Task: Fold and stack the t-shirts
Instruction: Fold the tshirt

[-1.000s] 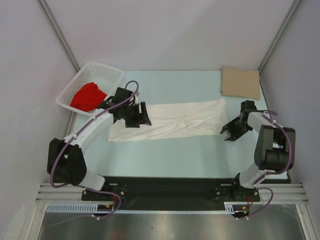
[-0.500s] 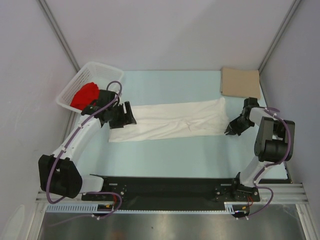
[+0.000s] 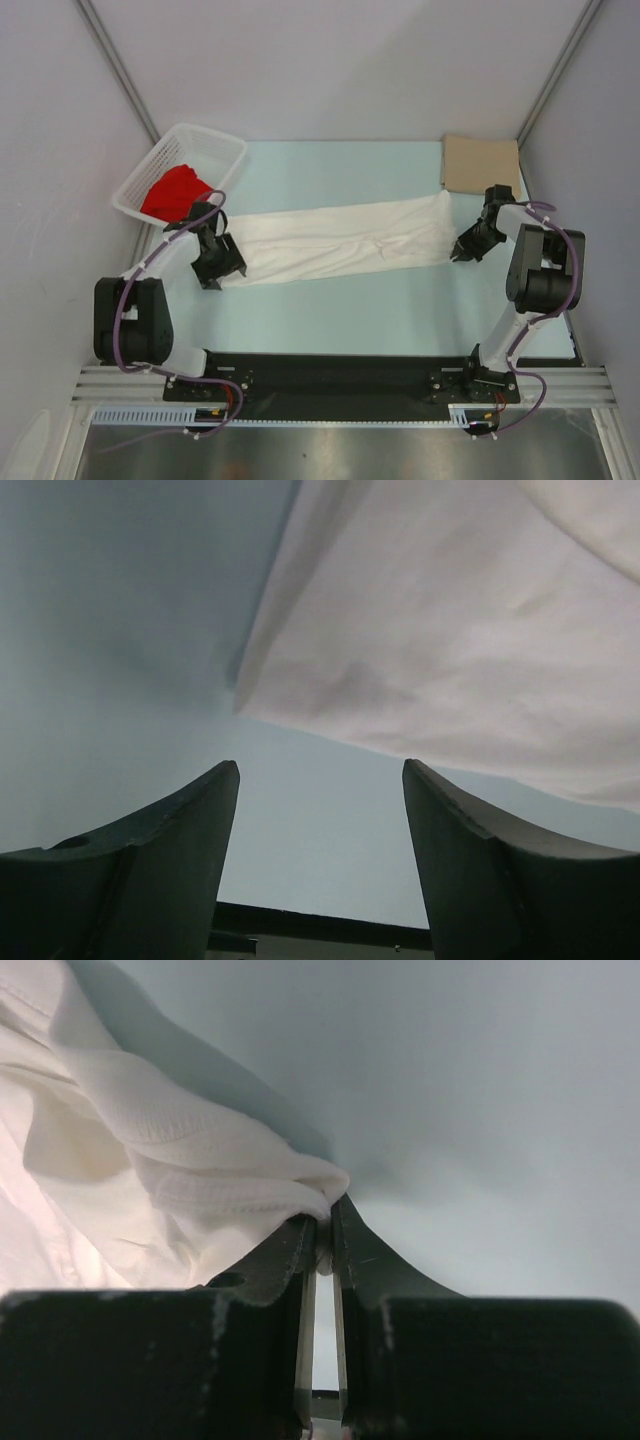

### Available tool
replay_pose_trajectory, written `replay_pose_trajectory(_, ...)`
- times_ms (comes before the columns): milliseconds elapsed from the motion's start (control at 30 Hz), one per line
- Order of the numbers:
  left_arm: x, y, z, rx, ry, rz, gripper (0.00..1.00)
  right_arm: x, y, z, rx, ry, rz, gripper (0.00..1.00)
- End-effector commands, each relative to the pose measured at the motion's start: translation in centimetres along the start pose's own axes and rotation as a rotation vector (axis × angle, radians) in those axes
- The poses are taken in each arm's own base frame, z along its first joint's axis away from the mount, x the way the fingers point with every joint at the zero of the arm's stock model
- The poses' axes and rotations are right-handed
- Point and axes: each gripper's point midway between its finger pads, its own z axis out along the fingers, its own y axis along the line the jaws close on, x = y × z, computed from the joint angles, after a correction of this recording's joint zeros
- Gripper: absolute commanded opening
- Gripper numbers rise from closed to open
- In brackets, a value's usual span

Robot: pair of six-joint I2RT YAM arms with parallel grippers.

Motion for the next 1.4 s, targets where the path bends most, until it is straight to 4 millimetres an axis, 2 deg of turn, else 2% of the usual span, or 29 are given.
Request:
replay_pose_trajectory(0, -0.8, 0.6, 1.2, -0.016, -0.016, -0.116, 0.72, -1.5, 0.7, 0.6, 0.001, -0.067, -0.036, 0.11)
replay_pose_trajectory(67, -0.2, 0.3, 2.1, 0.008, 0.016, -0.151, 0.66, -1.3, 0.7, 0.6, 0.000, -0.065, -0.042, 0.11)
replay_pose_trajectory(133, -0.2, 0.2, 2.9, -0.002, 0.033, -0.166, 0.66, -1.3, 0.6, 0.6, 0.002, -0.062, -0.043, 0.11)
replay_pose_trajectory(267, -1.0, 1.6, 3.5, -0.035, 0.028, -0.230, 0.66, -1.3, 0.7, 0.5, -0.003, -0.064, -0.049, 0.11)
replay_pose_trajectory(367, -2.0, 1.9, 3.5, -0.034, -0.004, -0.237, 0.64, -1.2, 0.7, 0.4, -0.005, -0.064, -0.052, 0.11)
replay_pose_trajectory(500, -2.0, 2.0, 4.2, -0.040, 0.005, -0.238, 0.63, -1.1, 0.8, 0.4, -0.011, -0.059, -0.052, 0.11)
replay_pose_trajectory(600, -1.6, 2.3, 5.3, -0.052, 0.024, -0.237, 0.50, -1.0, 0.8, 0.6, -0.013, -0.053, -0.055, 0.11)
replay_pose_trajectory(633, -1.3, 2.3, 5.5, -0.050, 0.033, -0.237, 0.33, -1.1, 0.9, 0.6, -0.015, -0.053, -0.055, 0.11)
replay_pose_trajectory(700, -1.2, 2.3, 5.4, -0.042, 0.027, -0.245, 0.17, -1.2, 1.0, 0.7, -0.014, -0.054, -0.060, 0.11)
replay_pose_trajectory(733, -0.7, 2.4, 5.5, -0.045, 0.032, -0.263, 0.01, -1.4, 1.2, 0.7, -0.016, -0.060, -0.069, 0.11)
replay_pose_trajectory(767, -0.3, 2.5, 5.3, -0.047, 0.040, -0.276, 0.00, -1.6, 1.3, 0.7, -0.011, -0.068, -0.075, 0.11)
replay_pose_trajectory(1000, 3.2, 2.2, 3.6, -0.008, 0.080, -0.392, 0.00, -3.8, 3.7, 1.2, -0.022, -0.159, -0.145, 0.11)
replay_pose_trajectory(1133, 6.9, 1.9, 3.5, -0.002, 0.128, -0.405, 0.00, -5.1, 7.1, 1.6, -0.074, -0.229, -0.208, 0.11)
replay_pose_trajectory(1200, 8.5, 1.0, 3.1, 0.015, 0.143, -0.388, 0.00, -5.0, 8.5, 2.2, -0.066, -0.250, -0.252, 0.11)
replay_pose_trajectory(1233, 10.0, 0.7, 3.0, 0.017, 0.166, -0.364, 0.00, -5.5, 9.6, 2.6, -0.072, -0.259, -0.260, 0.11)
replay_pose_trajectory(1300, 11.0, -0.2, 2.4, 0.047, 0.164, -0.377, 0.00, -5.6, 11.2, 3.1, -0.095, -0.269, -0.271, 0.12)
replay_pose_trajectory(1333, 11.9, -0.1, 2.4, 0.040, 0.171, -0.381, 0.00, -6.3, 11.9, 3.6, -0.101, -0.278, -0.271, 0.12)
replay_pose_trajectory(1367, 12.5, -0.8, 2.0, 0.071, 0.158, -0.356, 0.00, -5.5, 13.4, 3.9, -0.109, -0.284, -0.303, 0.12)
